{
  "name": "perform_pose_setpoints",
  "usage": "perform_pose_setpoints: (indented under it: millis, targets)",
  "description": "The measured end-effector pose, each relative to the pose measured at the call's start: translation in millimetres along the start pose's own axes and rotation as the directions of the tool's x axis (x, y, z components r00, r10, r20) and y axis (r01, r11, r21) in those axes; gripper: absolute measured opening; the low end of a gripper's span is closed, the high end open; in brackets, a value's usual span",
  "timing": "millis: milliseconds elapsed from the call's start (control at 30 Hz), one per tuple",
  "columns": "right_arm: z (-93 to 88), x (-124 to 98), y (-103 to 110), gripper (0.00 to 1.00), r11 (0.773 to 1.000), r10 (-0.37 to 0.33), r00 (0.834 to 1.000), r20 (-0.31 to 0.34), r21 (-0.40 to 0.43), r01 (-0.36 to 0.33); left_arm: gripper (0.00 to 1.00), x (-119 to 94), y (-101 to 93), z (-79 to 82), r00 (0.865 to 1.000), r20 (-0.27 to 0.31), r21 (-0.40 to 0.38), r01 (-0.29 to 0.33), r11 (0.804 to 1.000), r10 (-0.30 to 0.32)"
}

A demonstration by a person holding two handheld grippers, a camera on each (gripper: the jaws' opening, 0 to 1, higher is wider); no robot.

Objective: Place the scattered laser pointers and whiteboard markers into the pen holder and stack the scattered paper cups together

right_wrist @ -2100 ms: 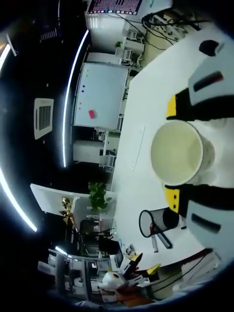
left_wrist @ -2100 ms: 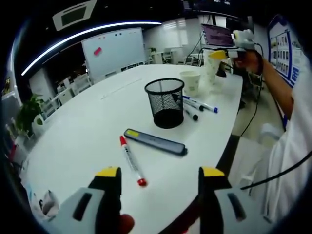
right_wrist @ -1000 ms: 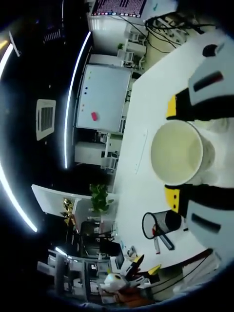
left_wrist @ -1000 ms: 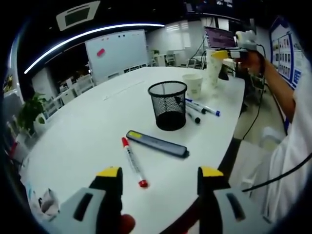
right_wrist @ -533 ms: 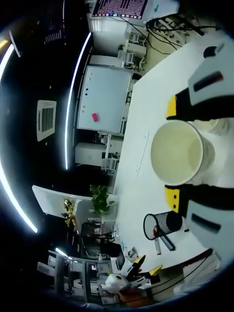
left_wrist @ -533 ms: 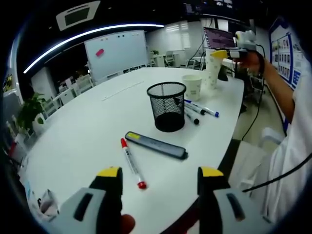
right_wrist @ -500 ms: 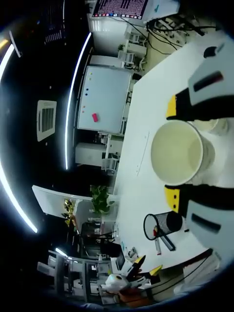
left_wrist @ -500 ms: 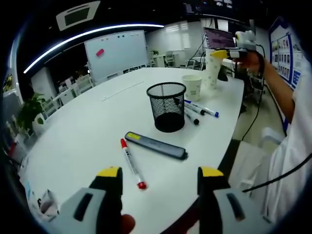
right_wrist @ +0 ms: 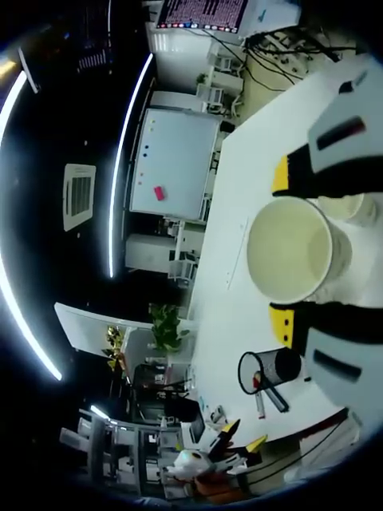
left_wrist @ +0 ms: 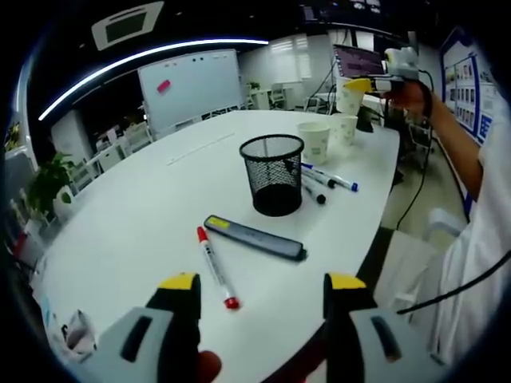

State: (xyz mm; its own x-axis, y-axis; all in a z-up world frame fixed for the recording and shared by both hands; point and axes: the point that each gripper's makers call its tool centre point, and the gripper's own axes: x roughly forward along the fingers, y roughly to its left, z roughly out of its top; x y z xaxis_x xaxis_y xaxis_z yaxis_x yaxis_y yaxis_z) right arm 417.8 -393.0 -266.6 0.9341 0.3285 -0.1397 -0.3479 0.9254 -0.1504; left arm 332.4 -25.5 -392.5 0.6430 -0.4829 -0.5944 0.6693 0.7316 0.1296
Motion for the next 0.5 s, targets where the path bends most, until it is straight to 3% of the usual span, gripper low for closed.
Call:
perform_pose_setpoints:
  millis: [500]
  targets:
    - [4.4, 1.7, -4.8, 0.51, 1.000, -0.007, 1.000, 0.005, 0.005, 0.007, 0.62, -0.6, 0.5, -1.6, 1.000, -0.008, 0.003, -0.003, 1.000, 0.003]
